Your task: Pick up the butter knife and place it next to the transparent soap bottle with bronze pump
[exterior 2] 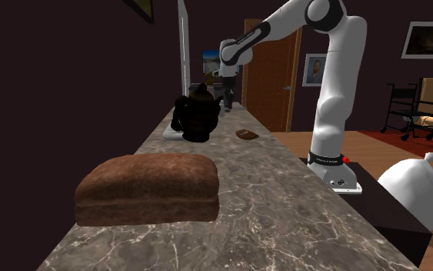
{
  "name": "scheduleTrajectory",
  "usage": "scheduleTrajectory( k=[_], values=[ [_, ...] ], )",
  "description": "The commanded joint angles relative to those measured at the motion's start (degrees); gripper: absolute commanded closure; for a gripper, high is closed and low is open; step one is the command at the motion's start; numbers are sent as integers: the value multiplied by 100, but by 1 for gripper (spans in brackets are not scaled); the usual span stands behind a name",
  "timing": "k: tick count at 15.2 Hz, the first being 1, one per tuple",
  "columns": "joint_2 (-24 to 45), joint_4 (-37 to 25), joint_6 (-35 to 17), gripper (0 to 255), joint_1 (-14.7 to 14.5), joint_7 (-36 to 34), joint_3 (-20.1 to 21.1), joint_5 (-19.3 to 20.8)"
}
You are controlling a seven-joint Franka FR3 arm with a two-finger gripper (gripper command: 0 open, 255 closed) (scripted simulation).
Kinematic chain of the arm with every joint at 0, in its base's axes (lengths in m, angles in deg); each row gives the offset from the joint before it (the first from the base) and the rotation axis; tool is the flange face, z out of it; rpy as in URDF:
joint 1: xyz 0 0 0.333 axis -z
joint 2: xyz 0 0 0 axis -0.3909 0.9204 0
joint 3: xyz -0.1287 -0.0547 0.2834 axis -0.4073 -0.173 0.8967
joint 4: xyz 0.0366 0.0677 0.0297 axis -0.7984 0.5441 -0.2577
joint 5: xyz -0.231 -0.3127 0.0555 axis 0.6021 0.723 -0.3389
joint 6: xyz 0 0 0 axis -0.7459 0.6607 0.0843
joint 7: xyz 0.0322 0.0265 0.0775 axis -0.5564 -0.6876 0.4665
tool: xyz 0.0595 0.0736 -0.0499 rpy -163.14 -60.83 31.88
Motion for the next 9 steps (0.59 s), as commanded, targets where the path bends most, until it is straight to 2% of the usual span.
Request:
scheduleTrajectory(
  k=[1, 9],
  values=[
    [61, 99, -160, 255, 2, 7, -4, -16],
    [343, 431, -762, 255, 14, 55, -16, -100]
  ],
)
